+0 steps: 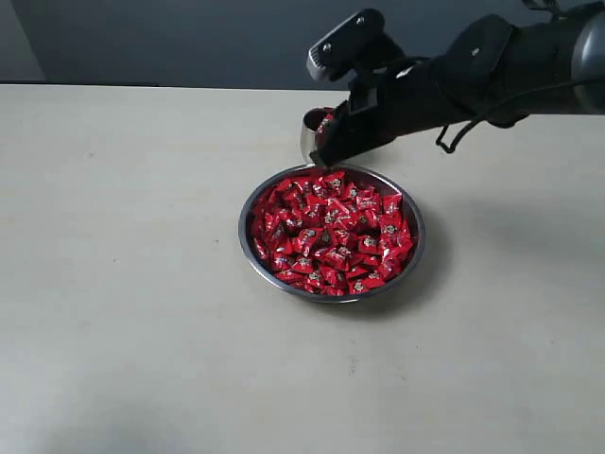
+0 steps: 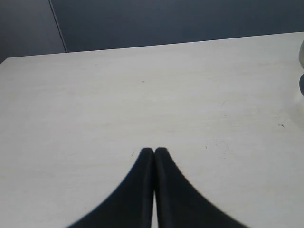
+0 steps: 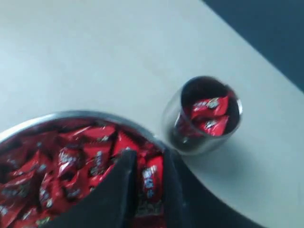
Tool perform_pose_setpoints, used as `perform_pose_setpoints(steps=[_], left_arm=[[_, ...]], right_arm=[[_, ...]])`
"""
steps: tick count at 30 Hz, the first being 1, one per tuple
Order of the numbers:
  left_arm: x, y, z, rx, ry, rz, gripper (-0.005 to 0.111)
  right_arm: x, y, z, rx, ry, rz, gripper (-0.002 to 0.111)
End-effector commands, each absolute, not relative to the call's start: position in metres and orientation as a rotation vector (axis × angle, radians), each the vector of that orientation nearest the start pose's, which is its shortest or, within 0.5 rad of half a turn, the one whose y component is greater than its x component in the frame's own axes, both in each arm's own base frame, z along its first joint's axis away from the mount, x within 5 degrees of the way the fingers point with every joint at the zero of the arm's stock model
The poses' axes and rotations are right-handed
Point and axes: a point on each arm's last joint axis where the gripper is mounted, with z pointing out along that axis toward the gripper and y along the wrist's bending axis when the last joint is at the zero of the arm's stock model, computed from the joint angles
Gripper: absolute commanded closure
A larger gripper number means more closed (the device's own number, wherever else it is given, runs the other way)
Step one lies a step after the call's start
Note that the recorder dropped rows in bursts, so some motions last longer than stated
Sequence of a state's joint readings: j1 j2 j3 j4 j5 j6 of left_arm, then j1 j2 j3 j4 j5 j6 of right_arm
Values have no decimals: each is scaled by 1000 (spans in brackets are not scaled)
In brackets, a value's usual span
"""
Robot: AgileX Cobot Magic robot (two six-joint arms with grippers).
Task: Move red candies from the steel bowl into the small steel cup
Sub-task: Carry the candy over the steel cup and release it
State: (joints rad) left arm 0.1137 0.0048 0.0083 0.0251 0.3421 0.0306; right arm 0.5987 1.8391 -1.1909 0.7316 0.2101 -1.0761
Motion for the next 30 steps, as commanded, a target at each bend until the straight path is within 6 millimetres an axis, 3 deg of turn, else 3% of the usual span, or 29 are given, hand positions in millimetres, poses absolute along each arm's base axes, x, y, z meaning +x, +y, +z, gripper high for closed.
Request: perform_pose_setpoints(steps=[1,8,14,23,30], left_arm=[[53,7,183,-55,1821,124,106],[53,7,183,-55,1821,124,106],[53,7,183,-55,1821,124,106],[53,7,183,-55,1821,124,106],[53,7,183,-55,1821,124,106]], right_arm=[[356,242,225,-1062,1973,299,108],[417,248,214,-965,2042,406,108],[443,264,185,-1016,2106,492,108],[452,265,155,-1027,2162,446,108],[452,264,161,-1021,2154,436,108]])
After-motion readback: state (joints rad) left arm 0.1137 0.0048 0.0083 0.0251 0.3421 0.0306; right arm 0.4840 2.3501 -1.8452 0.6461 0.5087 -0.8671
